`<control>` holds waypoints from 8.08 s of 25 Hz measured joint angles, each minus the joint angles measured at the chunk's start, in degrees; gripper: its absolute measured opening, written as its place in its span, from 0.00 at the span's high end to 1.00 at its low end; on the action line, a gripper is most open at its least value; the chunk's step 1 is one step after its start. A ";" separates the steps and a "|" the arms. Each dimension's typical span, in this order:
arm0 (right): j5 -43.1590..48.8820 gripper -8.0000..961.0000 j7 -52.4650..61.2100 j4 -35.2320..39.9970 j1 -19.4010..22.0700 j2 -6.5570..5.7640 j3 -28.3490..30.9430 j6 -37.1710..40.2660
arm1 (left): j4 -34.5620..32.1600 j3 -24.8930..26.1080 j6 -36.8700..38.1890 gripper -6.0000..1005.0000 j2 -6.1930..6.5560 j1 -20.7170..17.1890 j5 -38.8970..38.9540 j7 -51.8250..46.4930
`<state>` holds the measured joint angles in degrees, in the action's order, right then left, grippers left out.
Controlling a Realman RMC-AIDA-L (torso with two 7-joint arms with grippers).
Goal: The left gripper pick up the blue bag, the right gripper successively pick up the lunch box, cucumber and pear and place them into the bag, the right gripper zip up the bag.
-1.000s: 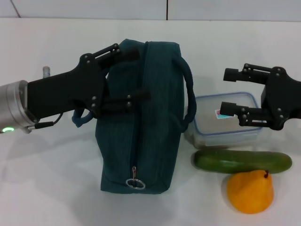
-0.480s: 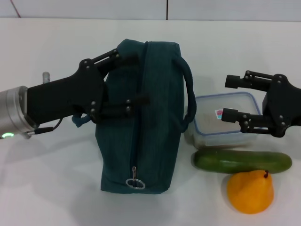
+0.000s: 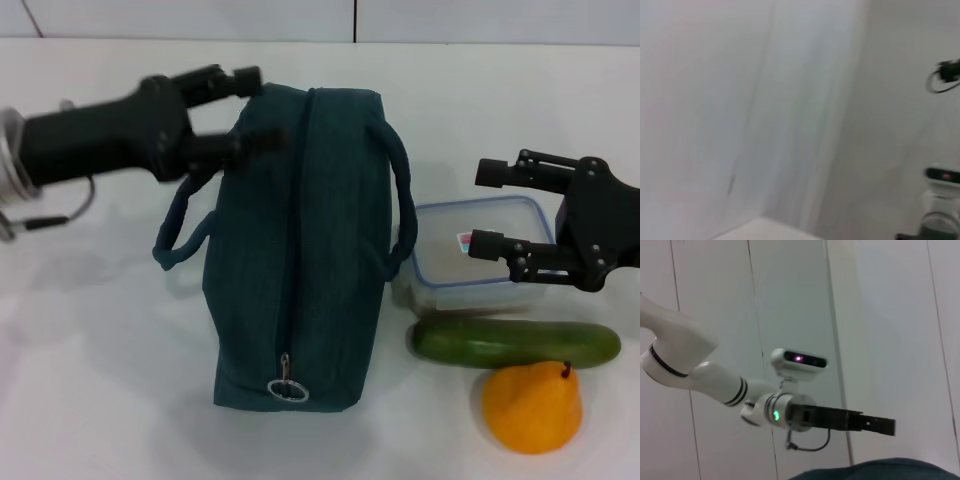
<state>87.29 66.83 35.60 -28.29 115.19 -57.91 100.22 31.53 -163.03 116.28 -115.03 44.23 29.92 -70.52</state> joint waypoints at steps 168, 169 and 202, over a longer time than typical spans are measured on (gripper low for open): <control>-27.07 0.33 33.10 -36.33 -2.75 0.99 -0.27 -25.51 | -1.34 -0.01 -11.95 0.95 -4.41 6.62 -15.08 2.53; -27.07 0.33 33.12 -36.32 -2.85 0.99 -0.27 -25.75 | -1.34 0.00 -11.95 0.95 -4.41 6.61 -15.08 2.54; -26.93 0.63 32.10 -36.21 -5.46 0.99 -0.69 -30.41 | -1.39 0.00 -13.36 0.95 -4.32 6.91 -14.91 3.69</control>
<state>60.35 98.92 -0.62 -33.75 116.18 -58.61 69.81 30.14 -163.03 102.92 -119.35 51.15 15.02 -66.83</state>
